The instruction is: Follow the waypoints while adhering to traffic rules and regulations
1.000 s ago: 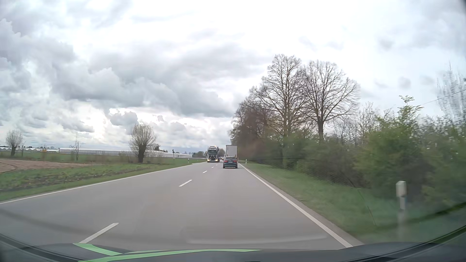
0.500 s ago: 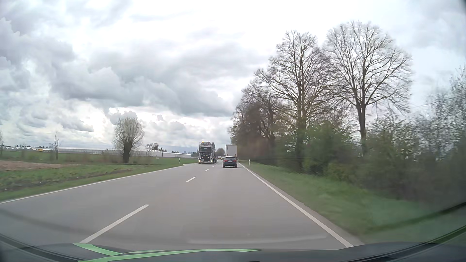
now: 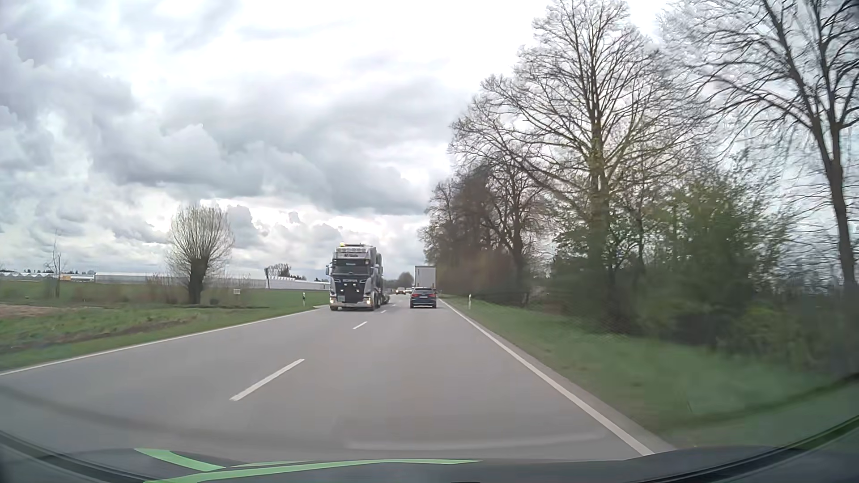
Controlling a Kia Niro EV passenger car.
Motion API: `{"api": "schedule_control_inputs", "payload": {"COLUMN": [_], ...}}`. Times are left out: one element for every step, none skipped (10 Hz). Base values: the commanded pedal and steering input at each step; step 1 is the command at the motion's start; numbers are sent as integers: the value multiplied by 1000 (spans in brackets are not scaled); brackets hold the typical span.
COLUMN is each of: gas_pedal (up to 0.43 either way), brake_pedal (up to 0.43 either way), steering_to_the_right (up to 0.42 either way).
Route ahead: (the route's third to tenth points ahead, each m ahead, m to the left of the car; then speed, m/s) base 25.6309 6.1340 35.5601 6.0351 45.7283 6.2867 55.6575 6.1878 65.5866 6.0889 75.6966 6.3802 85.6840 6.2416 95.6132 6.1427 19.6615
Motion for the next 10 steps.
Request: {"api": "schedule_control_inputs", "payload": {"gas_pedal": [209, 209, 209, 209, 209, 209, 209, 209, 209, 209], "brake_pedal": [0, 0, 0, 0, 0, 0, 0, 0, 0, 0], "steering_to_the_right": [3, 3, 3, 3, 3, 3, 3, 3, 2, 2]}}
